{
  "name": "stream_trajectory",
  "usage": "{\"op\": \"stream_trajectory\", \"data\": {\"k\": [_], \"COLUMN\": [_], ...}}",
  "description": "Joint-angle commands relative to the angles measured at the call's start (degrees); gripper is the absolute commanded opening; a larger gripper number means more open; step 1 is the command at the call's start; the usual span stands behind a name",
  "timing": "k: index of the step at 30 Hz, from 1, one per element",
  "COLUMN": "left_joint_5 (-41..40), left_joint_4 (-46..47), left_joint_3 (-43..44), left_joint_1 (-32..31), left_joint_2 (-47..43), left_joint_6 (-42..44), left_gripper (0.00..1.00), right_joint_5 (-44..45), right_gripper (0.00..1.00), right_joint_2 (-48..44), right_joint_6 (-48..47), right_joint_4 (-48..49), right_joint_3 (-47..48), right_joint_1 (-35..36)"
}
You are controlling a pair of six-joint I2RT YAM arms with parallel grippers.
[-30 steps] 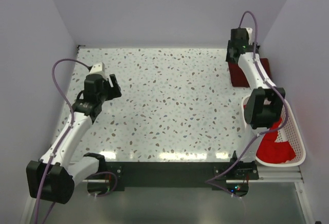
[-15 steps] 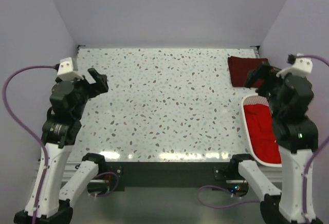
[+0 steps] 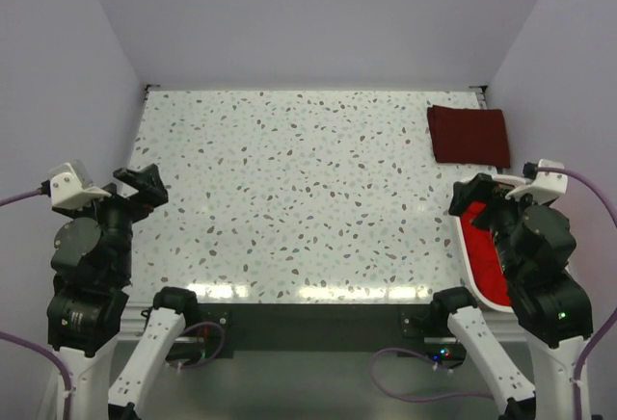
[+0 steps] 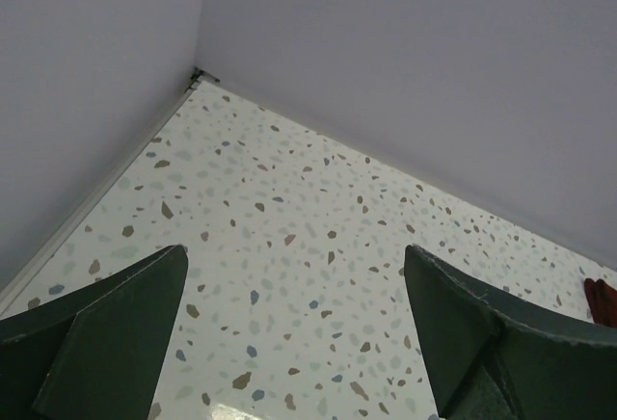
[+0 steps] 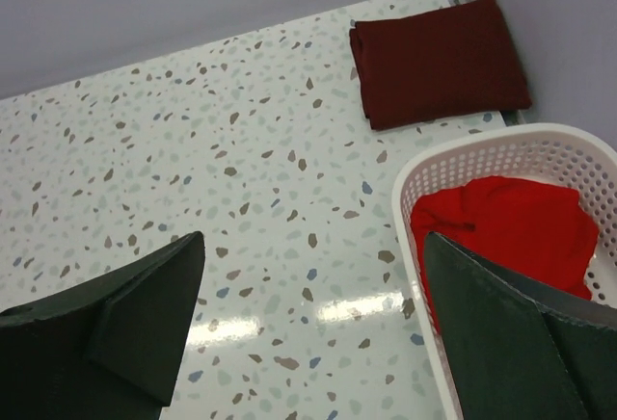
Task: Fold and stack the t-shirts
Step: Reset both grippers
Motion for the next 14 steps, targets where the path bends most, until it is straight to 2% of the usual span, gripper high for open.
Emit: {"op": "stream_trajectory", "data": {"k": [1,5,14], "left_joint_5": [-1.57,1.07,1.69], "left_joint_4": [-0.08,3.26,3.53], "left_joint_3": [-4.19,-6.91,-7.97], "left_joint_1": [0.09,0.01,0.0], "left_joint_2": [-0.93,-3.65,-3.4], "left_joint_6": [-1.53,-0.91,-0.39], "left_gripper": [1.0,1.0,1.0], "right_joint_5": [1.96,2.31,1.96], "right_gripper": [0.99,0.99,0.99], "right_joint_2": [-1.77,-2.73,-3.88], "right_joint_6": [-1.06,-1.33,-2.3], "right_joint_4": [1.57,2.01,2.63], "right_joint_3": [-1.08,-2.05,-2.84], "right_joint_1": [0.41,0.58,1.11]}}
